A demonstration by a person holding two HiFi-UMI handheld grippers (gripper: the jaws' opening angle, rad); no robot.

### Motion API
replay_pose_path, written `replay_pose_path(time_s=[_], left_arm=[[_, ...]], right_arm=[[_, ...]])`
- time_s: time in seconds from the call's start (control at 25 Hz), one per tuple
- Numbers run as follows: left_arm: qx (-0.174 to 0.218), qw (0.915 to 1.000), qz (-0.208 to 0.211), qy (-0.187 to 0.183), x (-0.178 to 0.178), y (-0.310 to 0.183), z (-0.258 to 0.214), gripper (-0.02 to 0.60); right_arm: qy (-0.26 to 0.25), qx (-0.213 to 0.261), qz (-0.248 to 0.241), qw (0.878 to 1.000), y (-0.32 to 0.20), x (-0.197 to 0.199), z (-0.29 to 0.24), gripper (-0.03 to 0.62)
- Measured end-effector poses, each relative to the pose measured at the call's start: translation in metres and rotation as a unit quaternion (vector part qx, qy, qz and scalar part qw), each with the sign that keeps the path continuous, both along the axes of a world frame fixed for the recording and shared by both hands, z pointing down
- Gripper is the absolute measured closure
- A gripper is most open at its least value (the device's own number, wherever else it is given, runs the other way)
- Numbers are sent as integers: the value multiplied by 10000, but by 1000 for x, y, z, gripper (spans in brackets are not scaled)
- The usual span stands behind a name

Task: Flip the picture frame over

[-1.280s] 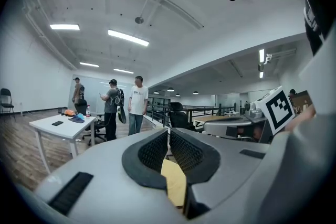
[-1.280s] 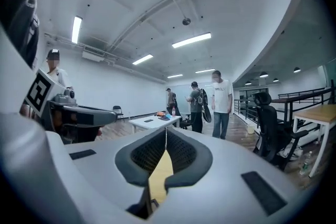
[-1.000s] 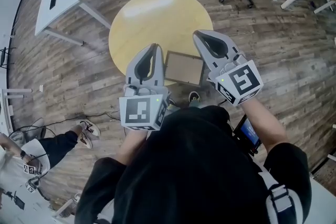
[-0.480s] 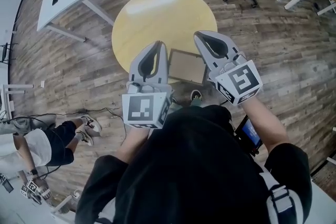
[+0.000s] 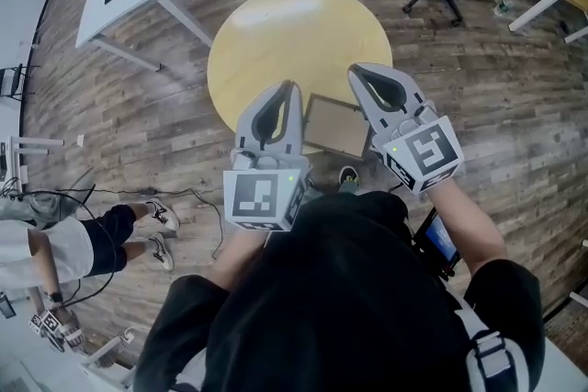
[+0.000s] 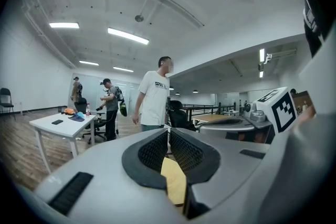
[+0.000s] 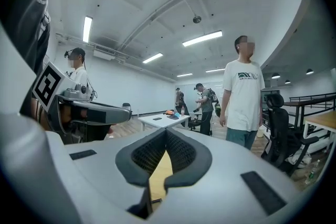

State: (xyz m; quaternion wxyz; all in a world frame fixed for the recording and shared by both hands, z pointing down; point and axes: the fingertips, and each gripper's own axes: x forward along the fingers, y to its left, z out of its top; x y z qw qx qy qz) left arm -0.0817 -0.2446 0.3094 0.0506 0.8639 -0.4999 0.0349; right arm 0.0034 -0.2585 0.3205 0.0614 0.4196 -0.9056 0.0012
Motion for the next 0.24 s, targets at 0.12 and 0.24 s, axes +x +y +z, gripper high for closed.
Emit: replay_pose_path(time_s=[0.12,0.24], left_arm=[[-5,10000,-16,-14,0,-3,1,548],[-40,10000,-7,-37,3,-6,3,547]], right_arm=[[-27,11,-38,10000,-4,0,1,576],[-4,-2,-37,10000,-7,3,1,576]])
